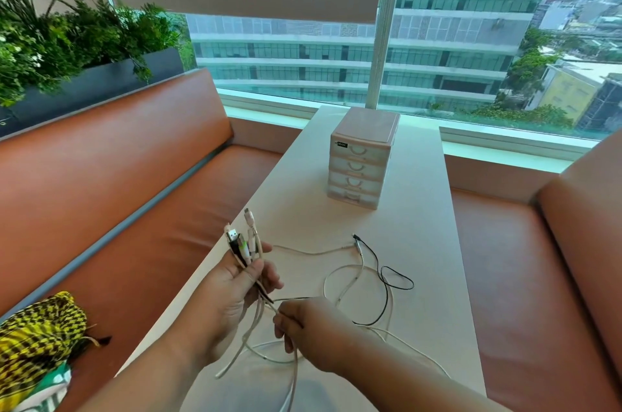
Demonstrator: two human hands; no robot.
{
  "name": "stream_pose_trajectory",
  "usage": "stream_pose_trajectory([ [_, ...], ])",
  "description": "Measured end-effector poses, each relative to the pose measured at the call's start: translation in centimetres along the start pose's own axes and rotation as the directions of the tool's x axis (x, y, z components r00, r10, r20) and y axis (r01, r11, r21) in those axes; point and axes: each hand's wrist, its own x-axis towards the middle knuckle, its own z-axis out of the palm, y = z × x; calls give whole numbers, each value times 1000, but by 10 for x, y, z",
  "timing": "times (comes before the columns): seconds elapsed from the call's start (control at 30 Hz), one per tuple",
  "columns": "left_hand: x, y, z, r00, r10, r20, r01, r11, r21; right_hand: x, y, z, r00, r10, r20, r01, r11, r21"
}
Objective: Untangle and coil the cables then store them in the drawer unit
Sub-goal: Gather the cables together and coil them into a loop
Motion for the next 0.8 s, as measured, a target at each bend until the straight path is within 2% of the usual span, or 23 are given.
stream_pose_trajectory([
  [0.27,9,2,-7,990,-102,-99,72,959,-274,-2,3,-1,1000,-9,-13,9,1000,-13],
  [0.37,10,7,-7,991,-101,-89,70,951,-300,-2,0,0,980,-128,-152,120,991,-56],
  [0.43,9,9,-7,992,-108,-60,85,948,-308,-2,-5,0,937,-160,-311,171,985,9],
  [0.5,8,9,-4,992,-121,-22,109,948,-298,0,-12,-2,918,-155,-366,203,975,95],
  [0.63,6,9,1,991,-137,-1,132,957,-257,2,-23,-3,983,-76,-164,140,894,426],
  [0.8,7,8,-1,993,-119,-20,112,969,-219,4,-21,-3,985,19,-169,83,815,574],
])
